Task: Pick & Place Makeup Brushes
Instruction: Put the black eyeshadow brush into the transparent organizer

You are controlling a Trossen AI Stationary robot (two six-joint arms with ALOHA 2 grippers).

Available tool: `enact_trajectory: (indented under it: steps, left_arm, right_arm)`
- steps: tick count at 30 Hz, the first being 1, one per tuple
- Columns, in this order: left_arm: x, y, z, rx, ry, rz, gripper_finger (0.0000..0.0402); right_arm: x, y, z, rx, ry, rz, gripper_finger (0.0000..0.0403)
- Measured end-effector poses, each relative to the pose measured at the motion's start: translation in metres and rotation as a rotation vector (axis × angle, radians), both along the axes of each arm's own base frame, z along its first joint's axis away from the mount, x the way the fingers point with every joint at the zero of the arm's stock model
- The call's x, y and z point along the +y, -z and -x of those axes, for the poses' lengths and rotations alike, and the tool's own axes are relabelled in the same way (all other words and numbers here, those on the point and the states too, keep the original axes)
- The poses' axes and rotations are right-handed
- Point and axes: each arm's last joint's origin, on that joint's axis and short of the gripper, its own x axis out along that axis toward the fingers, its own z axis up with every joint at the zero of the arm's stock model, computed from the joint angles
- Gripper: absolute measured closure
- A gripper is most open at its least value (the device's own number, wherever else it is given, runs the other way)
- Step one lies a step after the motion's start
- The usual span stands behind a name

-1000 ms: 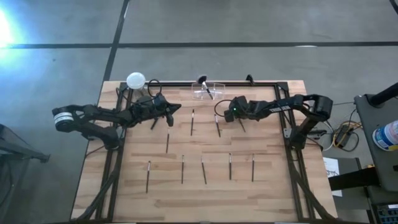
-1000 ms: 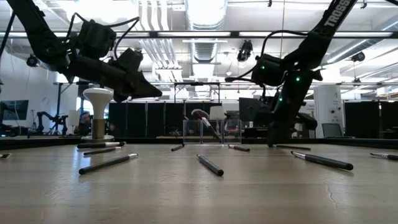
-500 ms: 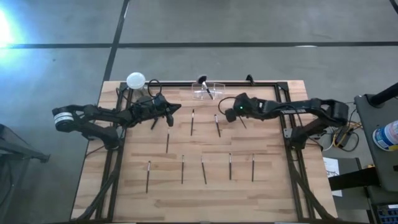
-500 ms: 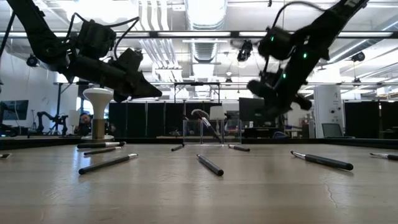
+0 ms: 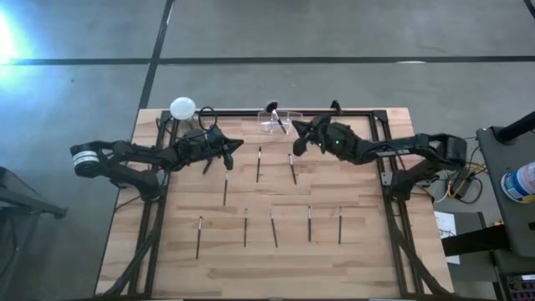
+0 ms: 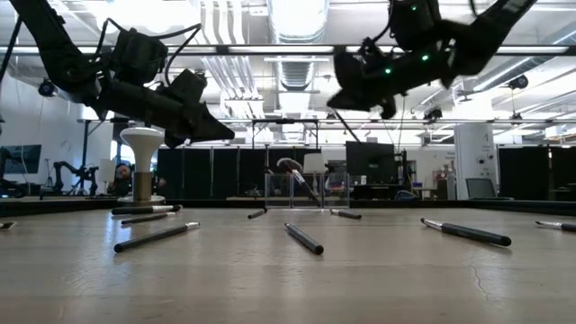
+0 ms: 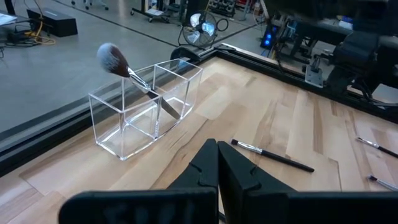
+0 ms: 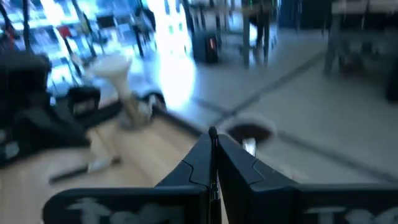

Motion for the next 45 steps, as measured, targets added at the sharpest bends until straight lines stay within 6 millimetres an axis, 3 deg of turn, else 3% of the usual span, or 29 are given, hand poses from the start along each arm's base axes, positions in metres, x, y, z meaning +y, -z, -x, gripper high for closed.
enact_trajectory:
  steps: [9, 16, 22, 35, 45]
  left_arm:
    - [0.0, -0.001, 0.0, -0.008, 0.0, -0.004, 0.0401]
    - [0.0, -0.001, 0.0, -0.007, 0.0, -0.005, 0.0402]
    - [0.0, -0.001, 0.0, -0.005, 0.0, -0.007, 0.0402]
    - [0.0, 0.001, 0.001, 0.001, 0.001, -0.007, 0.0402]
    - [0.0, 0.001, 0.001, 0.001, 0.001, -0.006, 0.0402]
  right_arm:
    - [-0.079, -0.01, -0.041, -0.032, -0.025, 0.115, 0.039]
    - [-0.115, 0.006, -0.073, -0.008, -0.029, 0.121, 0.039]
    - [-0.128, 0.029, -0.082, 0.031, -0.021, 0.1, 0.039]
    - [-0.133, 0.052, -0.068, 0.051, 0.021, -0.026, 0.039]
    - [-0.13, 0.053, -0.065, 0.062, 0.042, -0.067, 0.039]
